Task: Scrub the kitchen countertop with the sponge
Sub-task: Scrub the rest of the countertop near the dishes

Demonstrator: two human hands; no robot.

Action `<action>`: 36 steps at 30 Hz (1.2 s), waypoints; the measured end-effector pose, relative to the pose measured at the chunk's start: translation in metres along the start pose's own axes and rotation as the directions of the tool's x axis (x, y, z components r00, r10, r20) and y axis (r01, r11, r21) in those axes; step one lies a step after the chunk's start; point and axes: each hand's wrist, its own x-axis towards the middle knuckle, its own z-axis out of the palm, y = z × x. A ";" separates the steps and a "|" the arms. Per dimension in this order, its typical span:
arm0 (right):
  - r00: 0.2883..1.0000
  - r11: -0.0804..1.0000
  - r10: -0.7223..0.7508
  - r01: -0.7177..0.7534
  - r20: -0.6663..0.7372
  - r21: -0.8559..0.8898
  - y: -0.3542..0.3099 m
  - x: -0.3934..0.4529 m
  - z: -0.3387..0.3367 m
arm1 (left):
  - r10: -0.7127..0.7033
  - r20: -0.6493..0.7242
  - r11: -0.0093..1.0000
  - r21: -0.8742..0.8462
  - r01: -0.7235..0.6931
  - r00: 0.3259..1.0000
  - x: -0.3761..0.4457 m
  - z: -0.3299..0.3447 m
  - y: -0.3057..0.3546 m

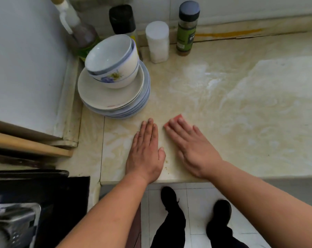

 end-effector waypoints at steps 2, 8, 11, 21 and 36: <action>0.998 0.998 -0.056 0.056 -0.002 0.000 -0.013 -0.032 0.016 | 0.018 -0.008 0.998 -0.066 -0.018 1.000 -0.001 -0.002 -0.003; 0.997 0.999 -0.032 0.031 -0.063 -0.024 -0.006 -0.074 0.035 | 0.027 -0.026 0.996 -0.086 -0.029 0.999 -0.002 -0.002 -0.003; 0.972 0.981 0.192 -0.189 -0.138 0.035 0.013 -0.058 0.018 | 0.024 -0.050 0.989 -0.146 -0.031 0.998 -0.001 -0.001 -0.005; 0.991 1.000 -0.028 0.028 -0.130 -0.001 -0.073 -0.051 0.069 | 0.054 -0.168 0.925 -0.364 -0.113 0.984 -0.005 -0.006 -0.014; 0.902 0.920 0.392 -0.379 -0.179 0.100 0.054 -0.097 0.006 | 0.224 0.005 0.970 -0.095 -0.223 0.974 0.042 0.016 0.088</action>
